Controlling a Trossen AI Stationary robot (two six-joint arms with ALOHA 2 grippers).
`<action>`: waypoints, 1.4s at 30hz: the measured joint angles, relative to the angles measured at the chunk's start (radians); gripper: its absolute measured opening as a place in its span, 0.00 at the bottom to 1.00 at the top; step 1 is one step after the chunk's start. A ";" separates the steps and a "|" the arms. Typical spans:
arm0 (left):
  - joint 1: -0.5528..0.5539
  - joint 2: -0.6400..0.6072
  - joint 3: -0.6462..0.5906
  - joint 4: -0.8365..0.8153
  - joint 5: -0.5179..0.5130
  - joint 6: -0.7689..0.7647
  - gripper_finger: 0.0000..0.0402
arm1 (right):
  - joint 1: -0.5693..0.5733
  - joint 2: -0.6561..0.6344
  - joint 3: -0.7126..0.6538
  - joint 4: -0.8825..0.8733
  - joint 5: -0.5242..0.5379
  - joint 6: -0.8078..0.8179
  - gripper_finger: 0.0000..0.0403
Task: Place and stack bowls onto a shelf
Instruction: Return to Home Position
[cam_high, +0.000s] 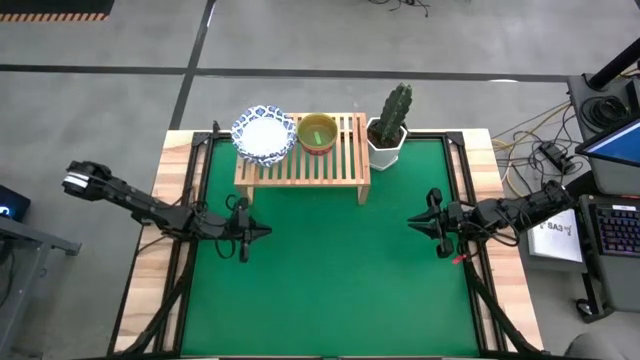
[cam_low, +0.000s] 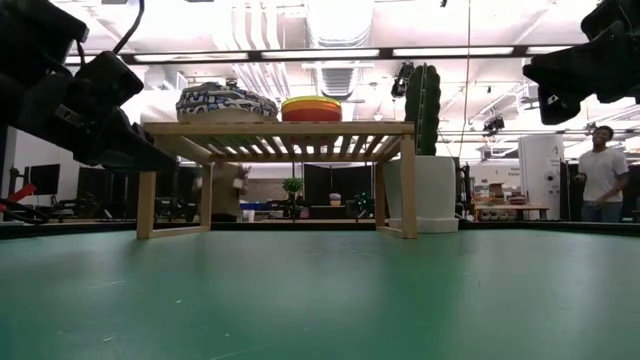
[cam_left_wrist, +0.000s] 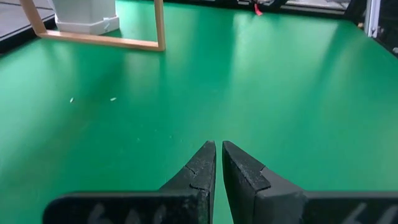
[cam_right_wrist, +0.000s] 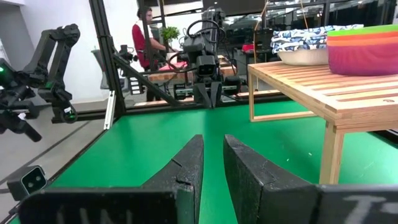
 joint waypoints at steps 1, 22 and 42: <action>0.000 0.006 0.000 0.000 0.000 0.000 0.03 | 0.000 0.000 0.000 0.000 0.000 0.000 0.13; 0.000 0.148 0.000 0.000 0.000 0.000 0.03 | 0.000 0.000 0.000 -0.001 0.000 0.000 0.13; 0.000 0.263 0.000 0.002 0.000 0.000 0.03 | 0.000 0.000 0.000 -0.001 0.000 0.001 0.13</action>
